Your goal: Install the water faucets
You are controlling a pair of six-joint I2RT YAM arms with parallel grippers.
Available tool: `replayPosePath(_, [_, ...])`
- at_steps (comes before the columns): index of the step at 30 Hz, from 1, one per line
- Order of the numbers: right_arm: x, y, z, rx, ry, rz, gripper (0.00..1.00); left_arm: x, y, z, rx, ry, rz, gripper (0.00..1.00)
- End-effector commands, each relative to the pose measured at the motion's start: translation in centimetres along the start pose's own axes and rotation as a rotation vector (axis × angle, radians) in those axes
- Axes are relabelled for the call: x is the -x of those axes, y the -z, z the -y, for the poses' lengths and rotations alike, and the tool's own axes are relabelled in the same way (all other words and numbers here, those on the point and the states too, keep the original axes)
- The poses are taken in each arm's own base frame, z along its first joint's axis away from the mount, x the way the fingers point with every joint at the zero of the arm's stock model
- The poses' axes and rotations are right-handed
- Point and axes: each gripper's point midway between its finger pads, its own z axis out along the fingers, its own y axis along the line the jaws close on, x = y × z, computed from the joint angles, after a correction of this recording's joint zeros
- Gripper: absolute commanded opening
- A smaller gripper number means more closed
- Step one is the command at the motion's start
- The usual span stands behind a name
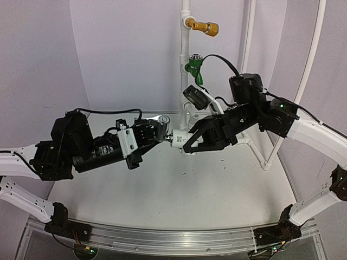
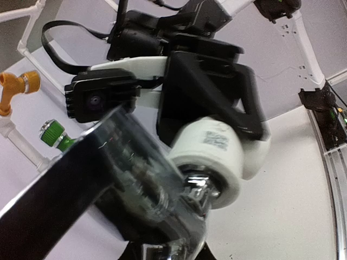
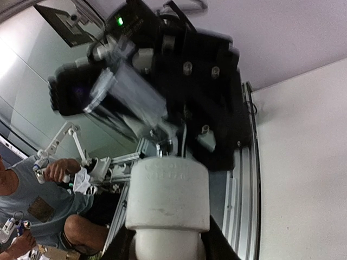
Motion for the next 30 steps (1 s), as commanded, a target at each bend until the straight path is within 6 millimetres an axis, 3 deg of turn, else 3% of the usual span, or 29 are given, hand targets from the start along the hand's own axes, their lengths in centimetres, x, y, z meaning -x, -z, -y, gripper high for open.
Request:
replayPosePath(1, [3.0,1.4,0.5,-0.122,0.128,0.088,0.2,0.7,0.7,1.0,-0.078,0.109,0.02,0.0])
replayPosePath(2, [3.2,1.7,1.0,-0.168,0.181,0.089,0.07,0.8,0.8,1.1,-0.084,0.138,0.025,0.0])
replayPosePath(3, [3.4,2.0,1.5,-0.22,0.222,0.087,0.01,0.9,0.8,1.1,-0.088,0.171,0.027,0.0])
replayPosePath(8, [3.6,2.9,2.0,-0.301,0.356,0.071,0.0,0.8,1.2,1.5,-0.113,0.346,0.026,0.02])
replayPosePath(10, [4.1,3.3,1.6,-0.31,0.383,0.085,0.0,0.7,1.4,1.6,-0.119,0.398,0.015,0.2])
replayPosePath(12, [5.1,3.9,1.6,-0.339,0.403,0.106,0.0,0.7,1.9,1.7,-0.132,0.449,0.009,0.48])
replayPosePath(14, [5.9,4.5,1.5,-0.374,0.432,0.123,0.0,0.7,2.4,1.9,-0.147,0.479,0.01,0.65])
replayPosePath(17, [6.2,5.6,1.7,-0.427,0.473,0.126,0.0,0.4,3.1,1.5,-0.126,0.508,0.001,0.87])
replayPosePath(19, [5.6,6.2,2.0,-0.459,0.489,0.111,0.0,0.0,3.6,0.8,-0.096,0.507,-0.02,0.95])
replayPosePath(25, [1.4,6.9,4.9,-0.566,0.451,-0.012,0.0,-1.7,4.4,-0.7,-0.024,0.391,-0.137,0.99])
replayPosePath(30, [-2.1,6.8,7.6,-0.609,0.371,-0.15,0.0,-3.8,2.0,0.9,-0.089,0.267,-0.316,0.96])
